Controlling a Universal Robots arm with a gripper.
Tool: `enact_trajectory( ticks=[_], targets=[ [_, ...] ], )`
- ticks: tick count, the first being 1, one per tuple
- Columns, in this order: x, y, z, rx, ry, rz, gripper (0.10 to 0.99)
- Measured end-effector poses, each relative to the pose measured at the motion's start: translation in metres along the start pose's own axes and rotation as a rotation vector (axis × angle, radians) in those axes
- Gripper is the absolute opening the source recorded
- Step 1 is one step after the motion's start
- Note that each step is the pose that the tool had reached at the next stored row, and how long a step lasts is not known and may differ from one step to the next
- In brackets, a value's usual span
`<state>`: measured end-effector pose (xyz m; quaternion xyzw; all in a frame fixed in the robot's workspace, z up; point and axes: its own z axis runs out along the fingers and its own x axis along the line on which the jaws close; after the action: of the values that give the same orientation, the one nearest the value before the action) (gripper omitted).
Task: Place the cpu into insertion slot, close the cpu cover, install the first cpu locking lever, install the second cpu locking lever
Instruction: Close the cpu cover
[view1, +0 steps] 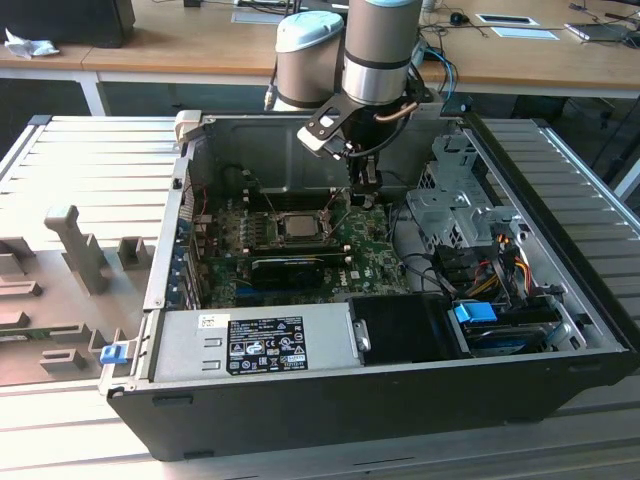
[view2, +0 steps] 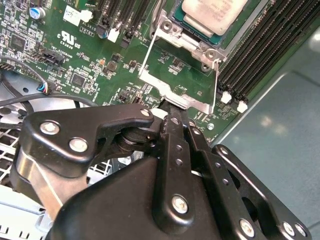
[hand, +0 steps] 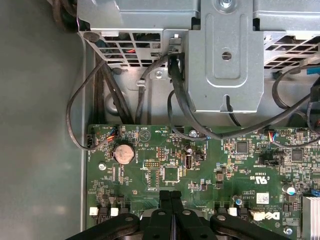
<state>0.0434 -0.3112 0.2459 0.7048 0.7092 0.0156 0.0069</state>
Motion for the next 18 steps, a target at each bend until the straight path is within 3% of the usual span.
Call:
enact_trajectory(
  ticks=[18],
  targets=[
    [0.0, -0.0031, -0.0001, 0.0, 0.0, 0.0, 0.106]
  ],
)
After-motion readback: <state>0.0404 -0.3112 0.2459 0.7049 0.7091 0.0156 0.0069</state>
